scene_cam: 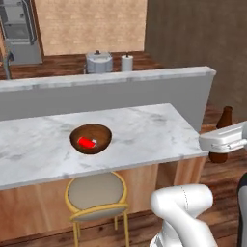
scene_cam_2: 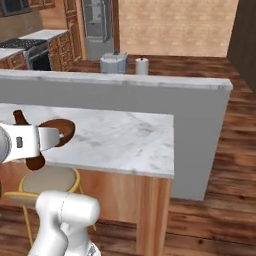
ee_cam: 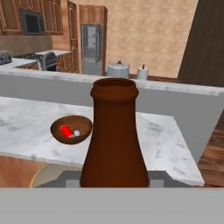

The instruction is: Open the fridge, grab two sodas, and place both sodas inside the bowl with ice on the dining counter.

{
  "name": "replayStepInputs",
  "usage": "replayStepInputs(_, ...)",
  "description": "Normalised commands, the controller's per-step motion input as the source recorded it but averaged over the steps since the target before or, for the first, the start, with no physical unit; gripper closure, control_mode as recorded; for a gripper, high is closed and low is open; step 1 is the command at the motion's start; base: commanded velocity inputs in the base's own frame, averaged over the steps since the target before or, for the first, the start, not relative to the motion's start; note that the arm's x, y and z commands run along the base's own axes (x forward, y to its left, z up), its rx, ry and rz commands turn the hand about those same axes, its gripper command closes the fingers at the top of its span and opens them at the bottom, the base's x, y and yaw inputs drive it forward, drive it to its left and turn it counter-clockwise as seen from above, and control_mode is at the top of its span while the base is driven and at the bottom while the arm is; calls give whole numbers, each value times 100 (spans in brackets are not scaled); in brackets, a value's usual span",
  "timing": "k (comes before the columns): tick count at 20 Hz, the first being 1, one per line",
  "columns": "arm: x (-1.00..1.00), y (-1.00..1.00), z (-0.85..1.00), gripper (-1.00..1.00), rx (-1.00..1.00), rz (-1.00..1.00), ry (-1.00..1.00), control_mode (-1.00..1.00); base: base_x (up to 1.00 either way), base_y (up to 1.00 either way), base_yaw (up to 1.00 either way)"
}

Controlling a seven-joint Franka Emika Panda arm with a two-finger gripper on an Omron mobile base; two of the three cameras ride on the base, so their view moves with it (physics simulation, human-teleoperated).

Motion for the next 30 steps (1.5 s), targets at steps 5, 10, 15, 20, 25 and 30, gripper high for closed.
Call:
replayStepInputs(5, 0, 0, 0, 100, 0, 0, 0, 100, -71, 59, -20)
replayStepInputs(10, 0, 0, 0, 100, 0, 0, 0, 100, -50, 64, -11)
replayStepInputs(15, 0, 0, 0, 100, 0, 0, 0, 100, 48, 80, -14)
replayStepInputs(20, 0, 0, 0, 100, 0, 0, 0, 100, 74, 70, -12)
replayStepInputs(25, 20, 10, 0, 100, 0, -3, 5, -100, 75, 41, -9)
replayStepInputs(30, 100, 54, 0, 100, -4, -22, 34, -100, 0, 0, 0)
